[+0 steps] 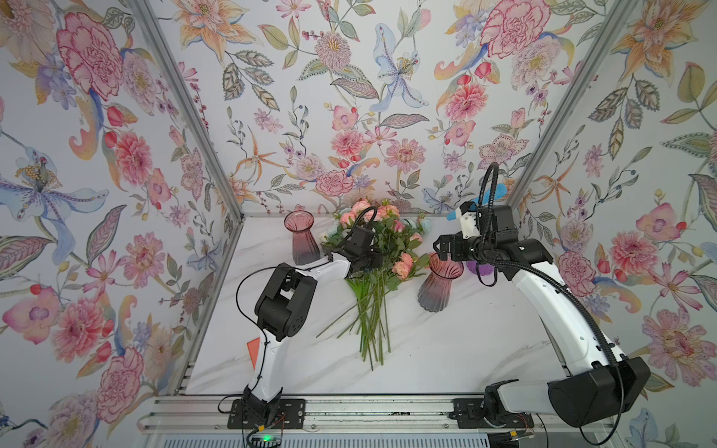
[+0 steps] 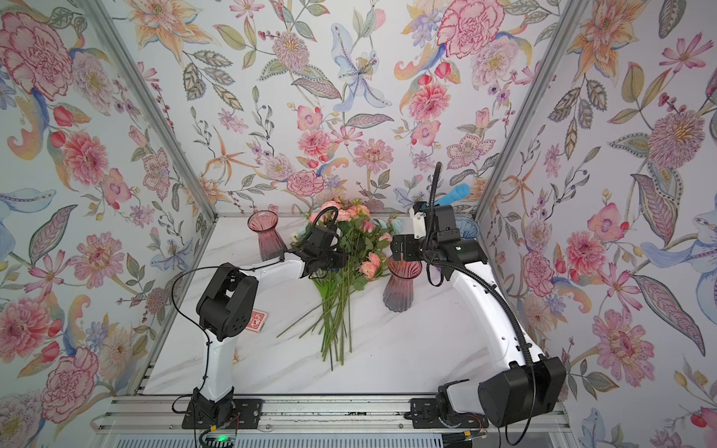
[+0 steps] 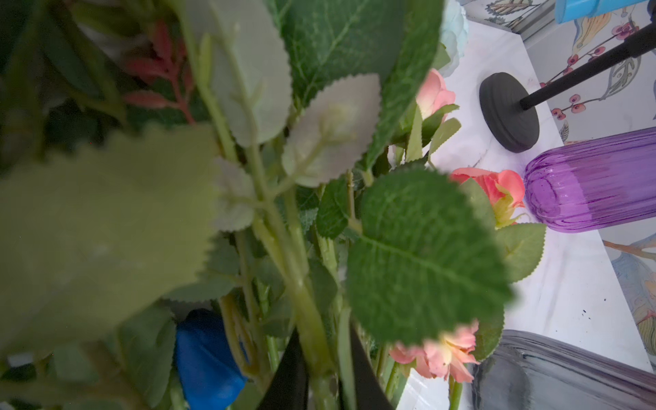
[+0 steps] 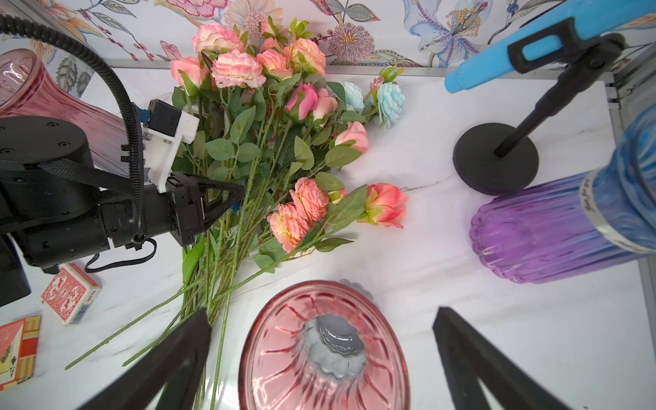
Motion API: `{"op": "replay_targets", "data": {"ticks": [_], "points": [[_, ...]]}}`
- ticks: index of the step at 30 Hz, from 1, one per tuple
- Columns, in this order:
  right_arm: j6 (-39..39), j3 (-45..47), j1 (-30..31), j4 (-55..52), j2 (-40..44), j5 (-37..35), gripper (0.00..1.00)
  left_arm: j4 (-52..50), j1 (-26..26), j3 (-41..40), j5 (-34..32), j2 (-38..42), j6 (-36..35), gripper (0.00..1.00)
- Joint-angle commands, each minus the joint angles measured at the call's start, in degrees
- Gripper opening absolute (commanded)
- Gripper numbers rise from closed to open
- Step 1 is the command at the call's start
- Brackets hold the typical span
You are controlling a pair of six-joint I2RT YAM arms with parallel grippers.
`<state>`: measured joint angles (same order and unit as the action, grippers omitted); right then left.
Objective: Place the pink flowers into the vase
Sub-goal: Pick up the flower at the center of the board.
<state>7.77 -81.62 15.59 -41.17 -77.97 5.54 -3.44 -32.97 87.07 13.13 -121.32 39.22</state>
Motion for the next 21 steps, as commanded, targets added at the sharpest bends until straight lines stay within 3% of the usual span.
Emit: {"op": "replay_targets", "data": {"ticks": [1,6,15,21], "points": [[0.4,0.68,-0.17,0.91,0.9,0.28,1.0,0.18,-0.49,2.23,0.48,-0.01,-1.38,0.13],[0.63,0.33,0.11,0.89,0.32,0.71,0.99,1.26,-0.43,2.3,1.78,0.98,-2.46,0.02],[1.13,0.19,1.05,0.91,0.1,2.4,0.99,6.71,0.65,2.66,6.05,4.54,-3.58,0.0],[1.74,0.17,2.66,0.93,-0.38,4.11,0.99,7.94,1.97,5.88,5.45,7.29,-7.05,0.0]]}}
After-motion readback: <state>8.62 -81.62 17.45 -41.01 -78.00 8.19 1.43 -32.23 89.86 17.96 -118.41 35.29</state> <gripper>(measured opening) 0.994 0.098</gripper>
